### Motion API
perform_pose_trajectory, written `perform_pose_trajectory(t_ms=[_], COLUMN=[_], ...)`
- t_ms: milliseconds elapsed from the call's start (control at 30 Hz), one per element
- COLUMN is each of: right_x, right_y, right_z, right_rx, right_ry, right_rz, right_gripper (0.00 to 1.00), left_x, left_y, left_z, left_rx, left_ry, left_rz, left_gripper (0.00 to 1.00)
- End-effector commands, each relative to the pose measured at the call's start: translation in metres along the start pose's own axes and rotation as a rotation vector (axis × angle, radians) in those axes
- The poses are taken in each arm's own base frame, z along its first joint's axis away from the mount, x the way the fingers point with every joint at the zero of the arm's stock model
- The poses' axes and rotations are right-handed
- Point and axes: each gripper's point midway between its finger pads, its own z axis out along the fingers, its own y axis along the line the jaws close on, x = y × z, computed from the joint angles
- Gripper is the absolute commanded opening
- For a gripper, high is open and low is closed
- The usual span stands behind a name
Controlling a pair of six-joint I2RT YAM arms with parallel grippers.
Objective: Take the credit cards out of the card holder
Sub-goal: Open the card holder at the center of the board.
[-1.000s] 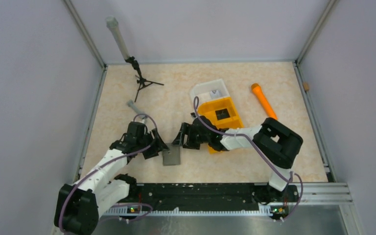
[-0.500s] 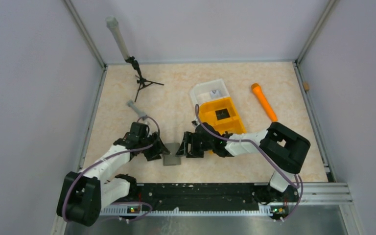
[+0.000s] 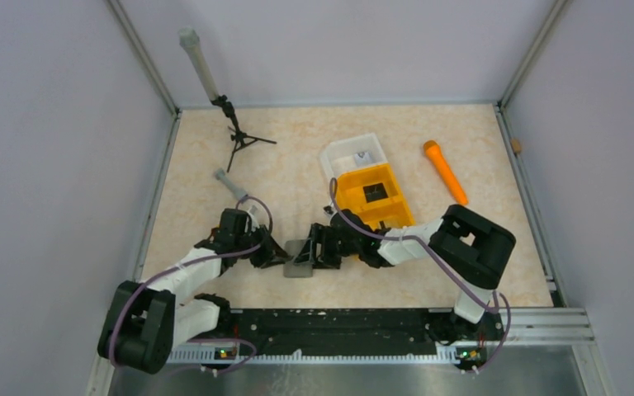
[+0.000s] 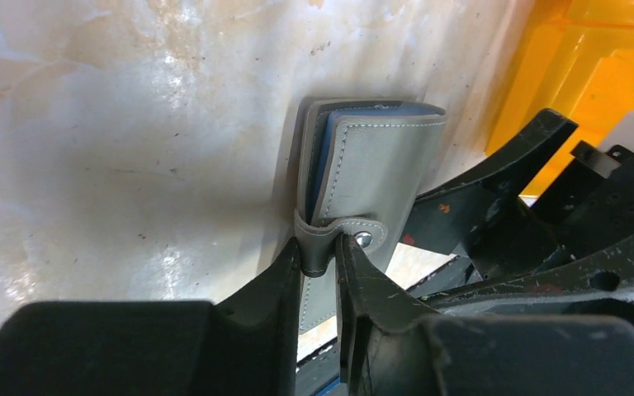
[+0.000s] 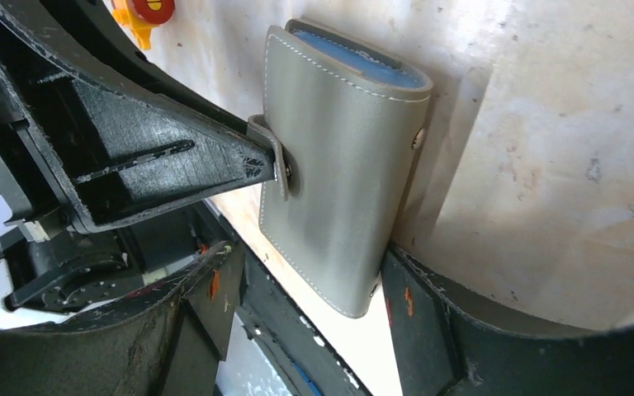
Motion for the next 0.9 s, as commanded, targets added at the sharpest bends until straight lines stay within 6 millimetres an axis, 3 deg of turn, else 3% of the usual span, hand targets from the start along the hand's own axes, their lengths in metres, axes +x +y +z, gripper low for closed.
perform_pose_trajectory(t_ms=[0, 133, 400, 467, 567, 667, 733, 867], right_x=[-0.006, -0.015, -0.021, -0.023, -0.024, -0.028, -0.03, -0.035], right_y=[0.005, 0.015, 0.035, 0.041, 0.051, 0.064, 0.072, 0.071], right_z=[-0.004, -0.012, -0.018, -0.019, -0.023, -0.029, -0.033, -0.035], right_rx=[-0.099, -0.148, -0.221, -0.239, -0.287, -0.345, -0.368, -0.294], right_ry=[-0.043, -0.071, -0.083, -0.084, -0.081, -0.084, -0.09, -0.101], right_rz=[0.061, 0.059, 0.05, 0.049, 0.056, 0.055, 0.036, -0.029], right_gripper=[0.62, 0.56, 0.48, 0.42, 0.18, 0.12, 0.03, 0.0], left_x=[0.014, 0.012, 0.006, 0.004, 0.003, 0.004, 0.005, 0.002], left_y=[0.005, -0.004, -0.04, -0.043, -0.048, -0.048, -0.048, -0.049], left_z=[0.008, 0.007, -0.008, -0.011, -0.015, -0.015, -0.015, -0.022], left_rx=[0.034, 0.088, 0.271, 0.285, 0.306, 0.305, 0.305, 0.257], left_ry=[0.043, 0.038, -0.011, -0.028, -0.036, -0.032, -0.026, -0.028], left_rz=[-0.044, -0.05, -0.074, -0.081, -0.082, -0.073, -0.063, -0.001], left_gripper=[0.14, 0.06, 0.04, 0.04, 0.03, 0.03, 0.06, 0.22])
